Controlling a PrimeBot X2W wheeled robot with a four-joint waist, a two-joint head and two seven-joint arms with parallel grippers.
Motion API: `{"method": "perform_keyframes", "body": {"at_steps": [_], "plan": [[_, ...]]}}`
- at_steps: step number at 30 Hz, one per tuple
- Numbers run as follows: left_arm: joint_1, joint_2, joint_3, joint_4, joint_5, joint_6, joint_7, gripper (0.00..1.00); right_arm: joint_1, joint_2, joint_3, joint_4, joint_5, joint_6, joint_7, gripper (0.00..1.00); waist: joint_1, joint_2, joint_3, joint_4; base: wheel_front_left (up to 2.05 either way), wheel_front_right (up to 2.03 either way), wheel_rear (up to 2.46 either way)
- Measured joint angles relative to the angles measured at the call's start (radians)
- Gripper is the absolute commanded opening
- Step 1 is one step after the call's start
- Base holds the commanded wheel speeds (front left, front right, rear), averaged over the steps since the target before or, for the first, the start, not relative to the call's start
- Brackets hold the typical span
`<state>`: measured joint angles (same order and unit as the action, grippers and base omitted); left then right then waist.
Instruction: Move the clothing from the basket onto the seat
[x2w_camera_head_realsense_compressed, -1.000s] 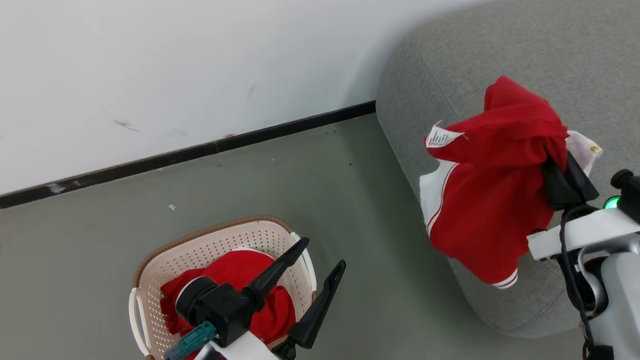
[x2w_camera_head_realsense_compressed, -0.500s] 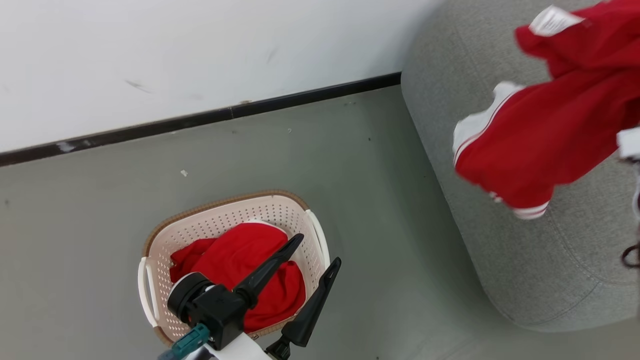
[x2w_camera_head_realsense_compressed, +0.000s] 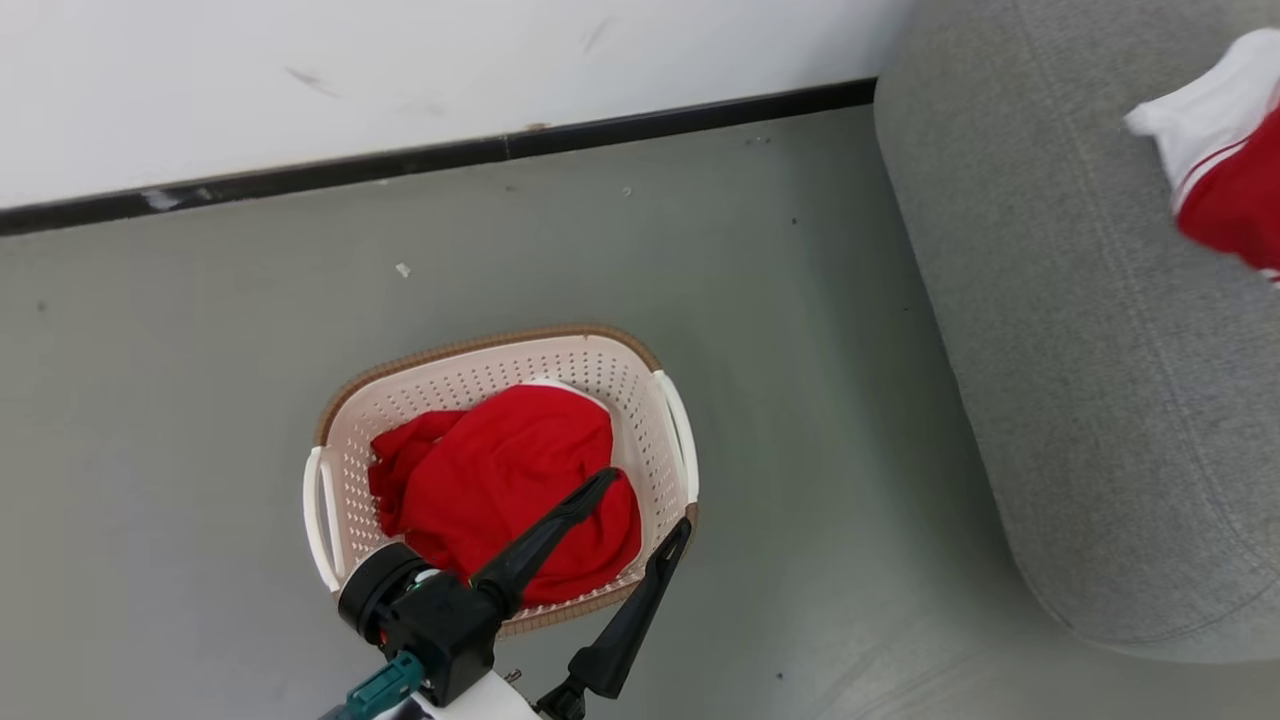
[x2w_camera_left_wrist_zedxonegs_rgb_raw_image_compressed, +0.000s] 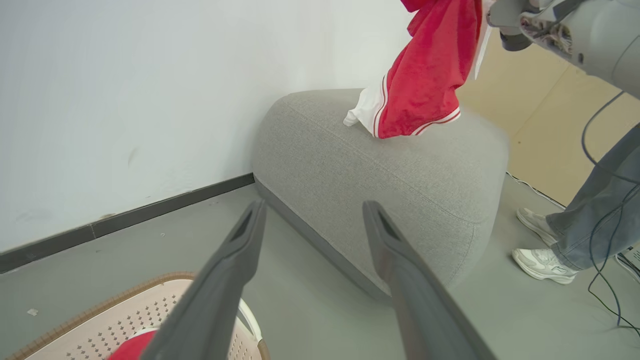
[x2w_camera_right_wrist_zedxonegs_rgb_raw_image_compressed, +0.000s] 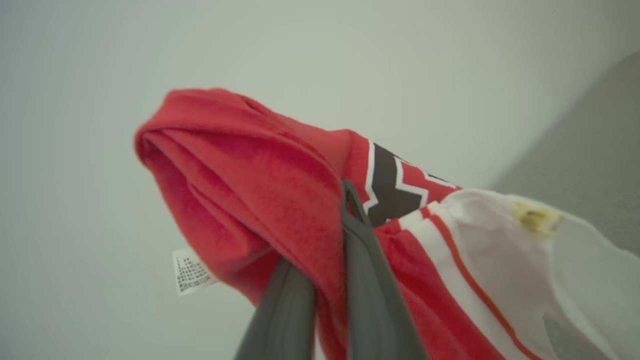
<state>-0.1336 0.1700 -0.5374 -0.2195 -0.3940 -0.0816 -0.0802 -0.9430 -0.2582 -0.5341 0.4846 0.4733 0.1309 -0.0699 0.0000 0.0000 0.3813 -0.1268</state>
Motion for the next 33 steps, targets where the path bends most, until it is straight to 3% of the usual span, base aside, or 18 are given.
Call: {"method": "perform_keyframes", "body": {"at_steps": [17,24,33], "plan": [[-0.004,0.028,0.004,-0.031,0.008,0.0,0.018,1.0,-0.327,-0.103,-0.133,0.036,-0.099,0.0,0.01,0.0,0.0,0.0,0.113,0.077,0.0,0.0,0.0],[-0.009,0.046,0.007,-0.048,0.009,-0.001,0.03,1.0,-0.383,-0.155,-0.186,0.043,-0.168,0.0,0.009,0.0,0.0,0.0,0.163,0.096,0.0,0.0,0.0],[-0.033,0.055,0.006,-0.07,0.009,-0.005,0.043,1.0,-0.4,-0.157,-0.236,0.081,-0.217,0.0,0.018,0.0,0.0,0.0,0.23,0.107,0.0,0.0,0.0]]}}
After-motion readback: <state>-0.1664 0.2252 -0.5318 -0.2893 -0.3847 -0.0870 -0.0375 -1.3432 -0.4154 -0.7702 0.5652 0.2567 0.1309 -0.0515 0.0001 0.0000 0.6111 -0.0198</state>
